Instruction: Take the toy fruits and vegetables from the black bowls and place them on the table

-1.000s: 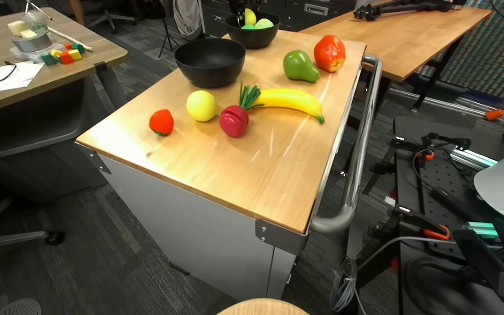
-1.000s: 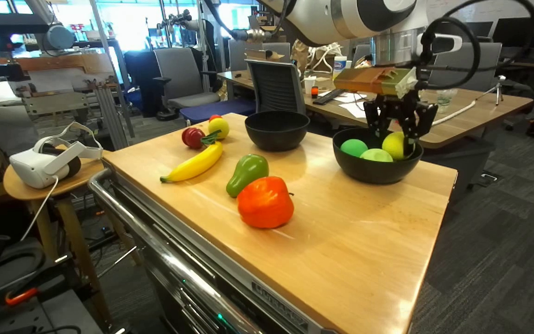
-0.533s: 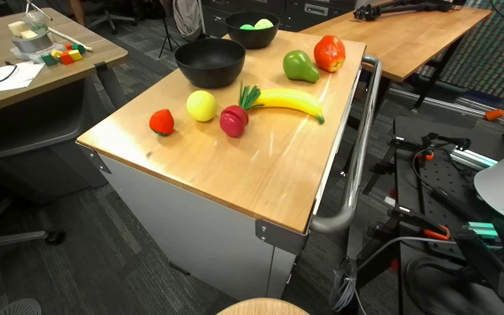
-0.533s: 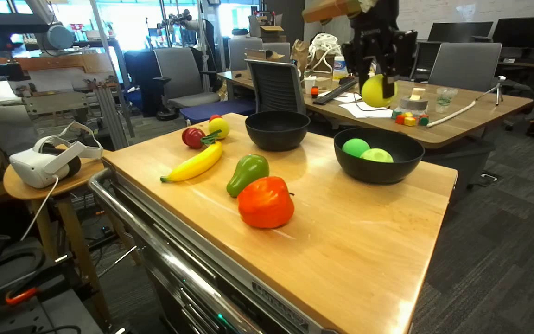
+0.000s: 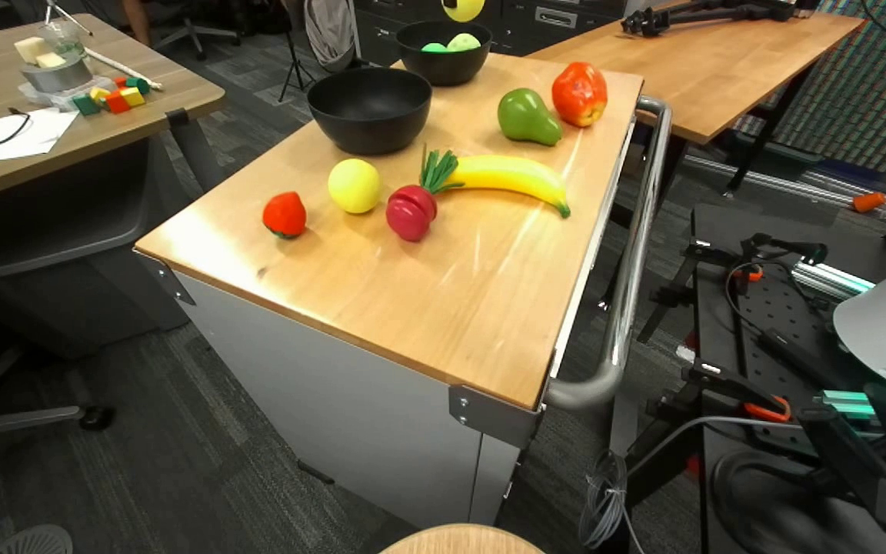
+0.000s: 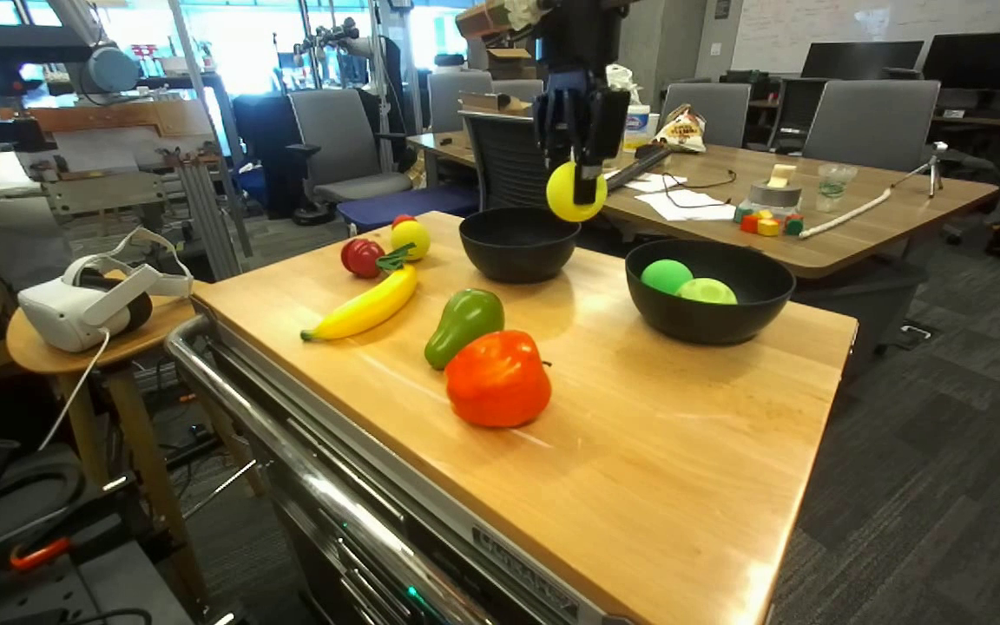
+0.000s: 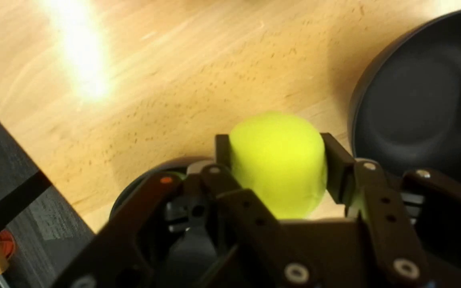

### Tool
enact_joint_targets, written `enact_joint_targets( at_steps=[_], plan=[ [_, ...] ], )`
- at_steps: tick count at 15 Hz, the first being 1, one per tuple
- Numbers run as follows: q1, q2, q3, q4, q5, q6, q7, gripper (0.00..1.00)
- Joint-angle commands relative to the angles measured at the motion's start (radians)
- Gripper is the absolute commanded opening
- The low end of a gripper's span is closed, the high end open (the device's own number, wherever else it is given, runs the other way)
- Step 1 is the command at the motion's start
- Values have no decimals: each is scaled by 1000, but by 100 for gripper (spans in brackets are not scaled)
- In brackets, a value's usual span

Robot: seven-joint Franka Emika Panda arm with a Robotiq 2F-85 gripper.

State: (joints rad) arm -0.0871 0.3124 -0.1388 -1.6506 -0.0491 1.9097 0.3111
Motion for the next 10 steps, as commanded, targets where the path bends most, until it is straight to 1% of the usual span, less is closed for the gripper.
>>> enact_joint_targets(
  at_steps=[1,3,4,6,10],
  plan=[
    [16,-41,20,-89,37,14,38,29],
    [30,-21,21,-117,14,81,74,29],
    [32,-2,20,-133,12,149,85,29],
    [36,22,17,-153,12,221,98,29],
    [42,51,9,-185,10,288,120,29]
  ],
)
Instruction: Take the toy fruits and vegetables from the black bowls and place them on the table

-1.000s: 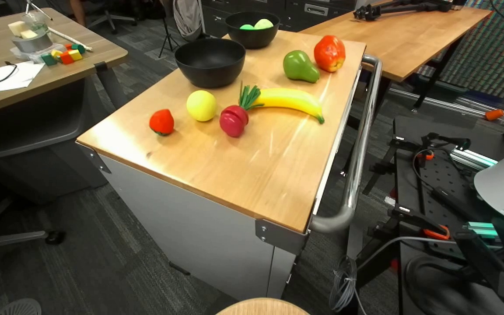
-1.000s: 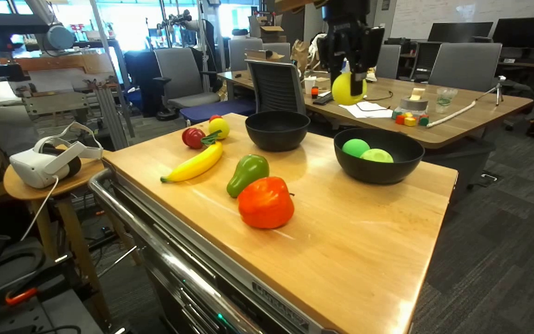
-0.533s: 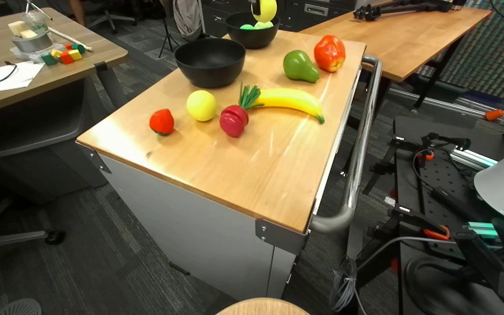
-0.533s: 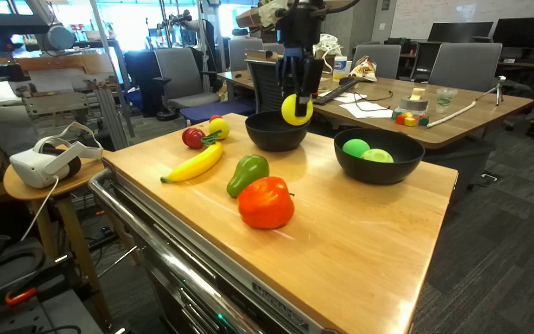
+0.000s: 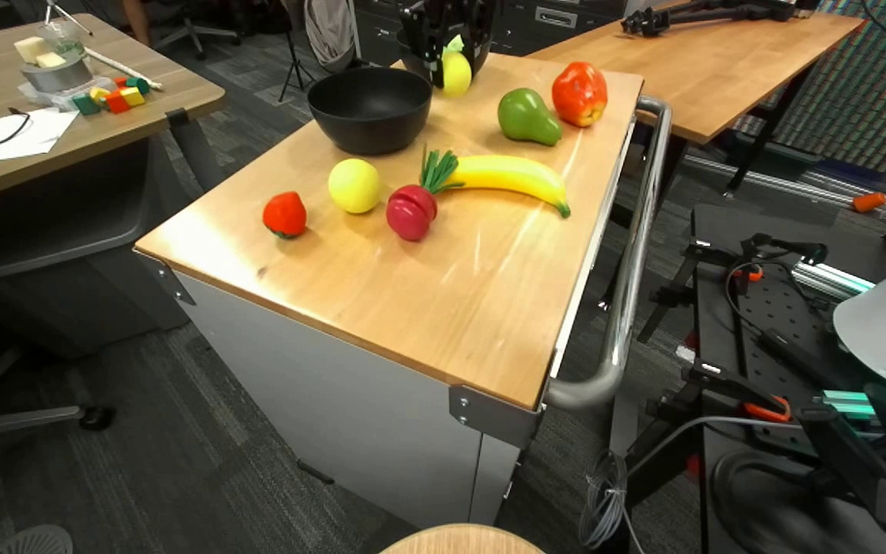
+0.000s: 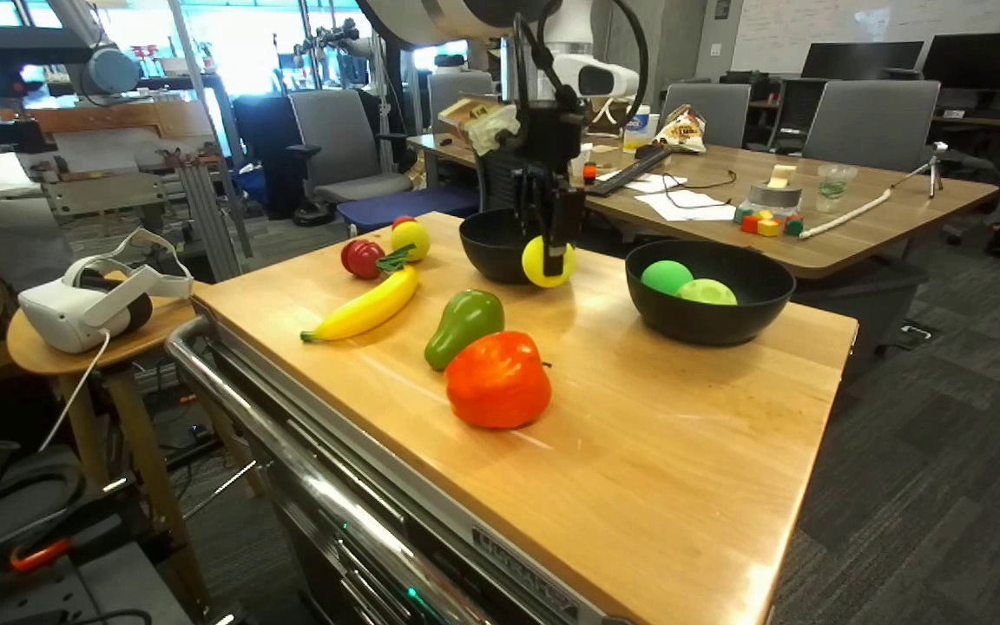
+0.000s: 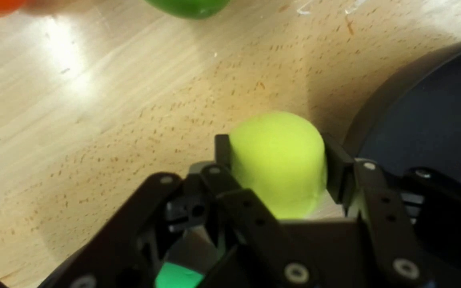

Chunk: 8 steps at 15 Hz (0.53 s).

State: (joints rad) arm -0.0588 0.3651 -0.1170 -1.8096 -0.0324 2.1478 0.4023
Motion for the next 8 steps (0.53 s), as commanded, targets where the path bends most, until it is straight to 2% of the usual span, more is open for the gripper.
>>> enact_joint_targets(
  at_steps=[1,2,3,6,8],
  plan=[
    [14,0,-14,-33,-6,56,29,48],
    [15,-3,-16,-39,-8,58,32,79],
    [16,-9,-18,-45,-11,59,33,81],
    [17,-55,-24,-54,-28,69,22,100],
    [15,-101,-30,-52,-54,88,11,100]
  ],
)
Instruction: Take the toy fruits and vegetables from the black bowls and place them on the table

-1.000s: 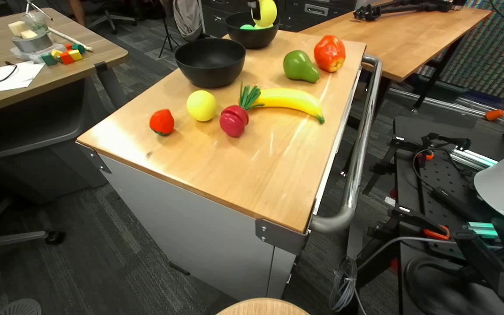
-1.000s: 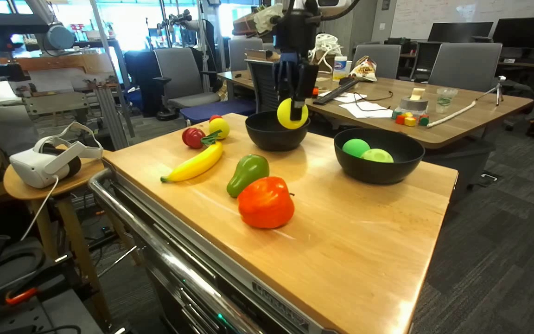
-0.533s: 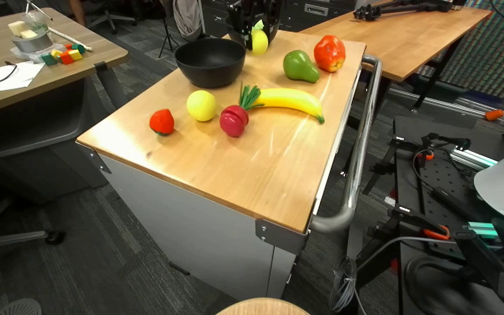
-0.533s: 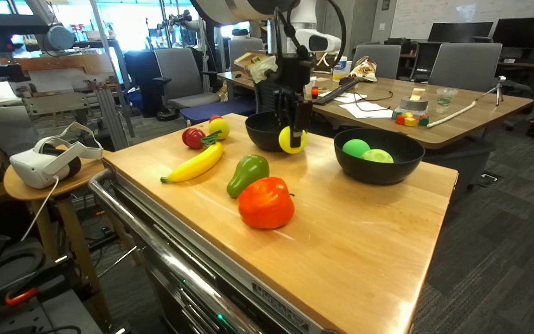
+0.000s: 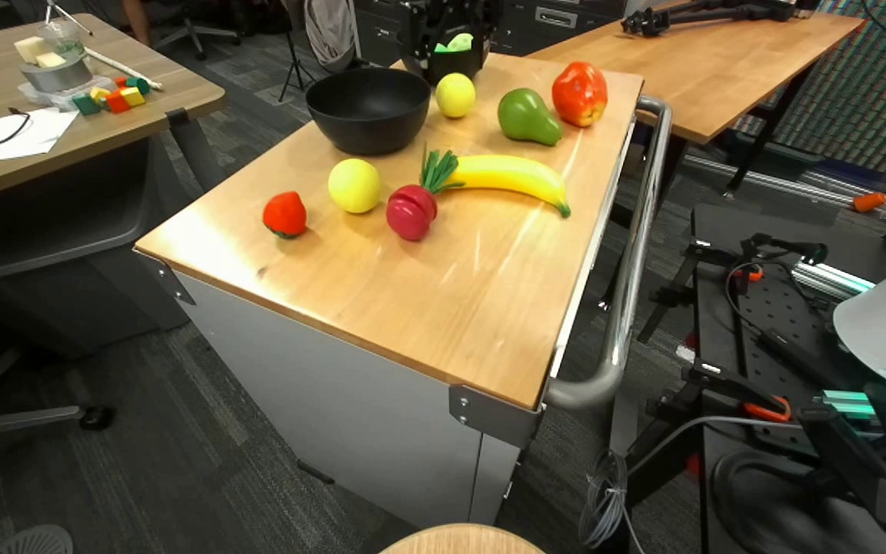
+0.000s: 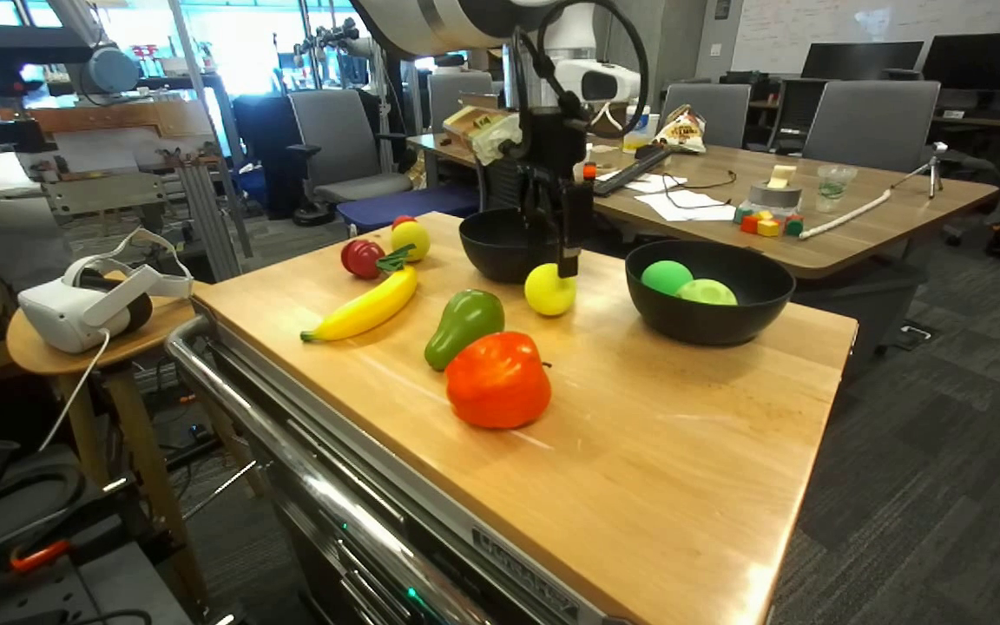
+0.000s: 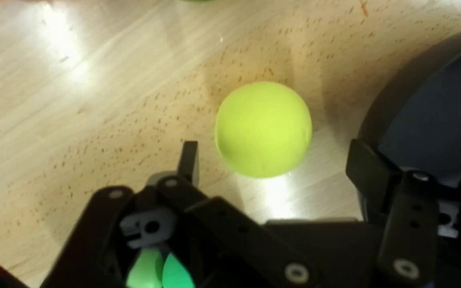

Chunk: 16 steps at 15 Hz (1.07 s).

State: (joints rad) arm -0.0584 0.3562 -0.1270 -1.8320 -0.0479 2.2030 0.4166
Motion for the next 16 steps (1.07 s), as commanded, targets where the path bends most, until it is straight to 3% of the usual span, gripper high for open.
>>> enact_joint_targets(
  at_steps=[1,5,13,16],
  plan=[
    [15,-111,-27,-28,-64,57,0,100],
    [-30,-100,-49,23,-54,162,-12,100],
    [-105,64,-57,138,77,155,-30,100],
    [-117,126,-55,209,123,144,-18,79]
  ],
)
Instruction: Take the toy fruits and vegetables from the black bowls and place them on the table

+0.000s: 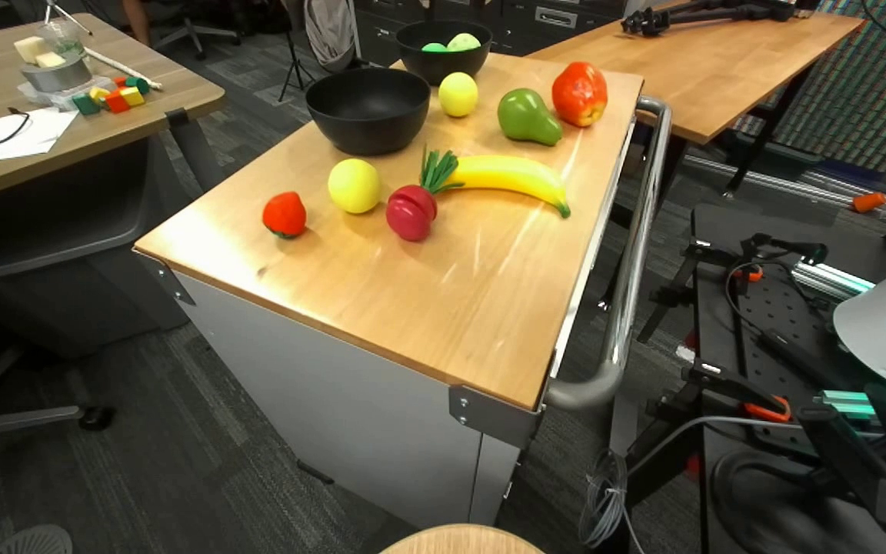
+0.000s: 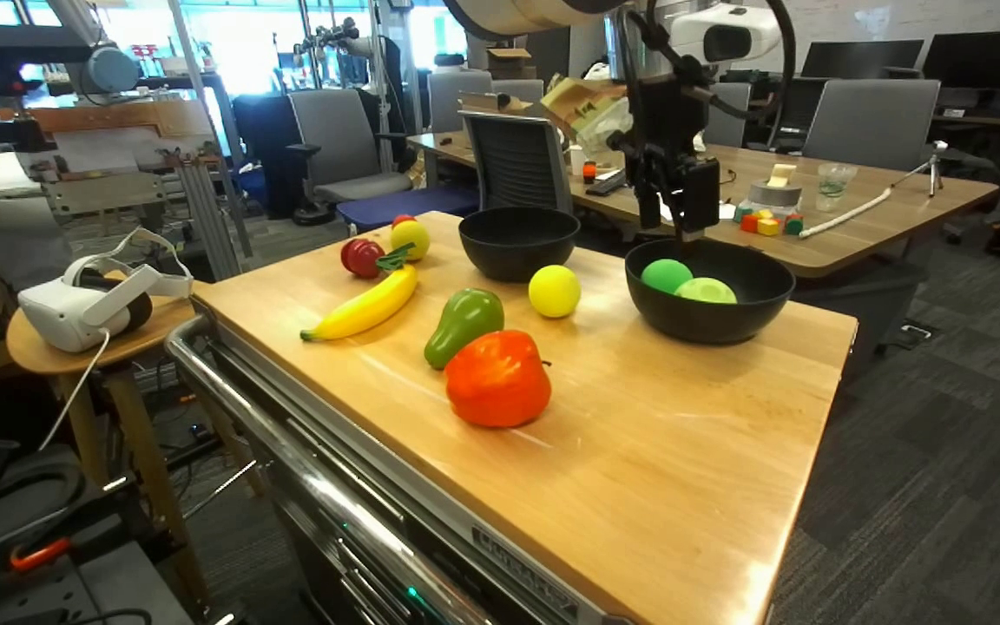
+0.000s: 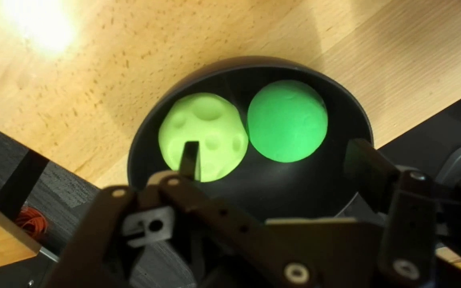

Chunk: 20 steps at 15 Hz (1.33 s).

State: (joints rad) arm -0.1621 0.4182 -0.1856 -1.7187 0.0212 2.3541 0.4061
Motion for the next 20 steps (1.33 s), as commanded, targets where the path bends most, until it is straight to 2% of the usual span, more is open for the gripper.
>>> enact_joint_targets(
  at_steps=[1,2,3,10,16,20],
  plan=[
    [-16,83,4,120,66,-12,-5,81],
    [-18,101,4,143,78,-15,-2,81],
    [-21,118,4,165,89,-21,1,77],
    [-23,206,3,259,114,-74,20,88],
    [-18,245,-5,296,100,-160,41,76],
    [-10,273,-13,335,79,-202,49,73]
  ],
)
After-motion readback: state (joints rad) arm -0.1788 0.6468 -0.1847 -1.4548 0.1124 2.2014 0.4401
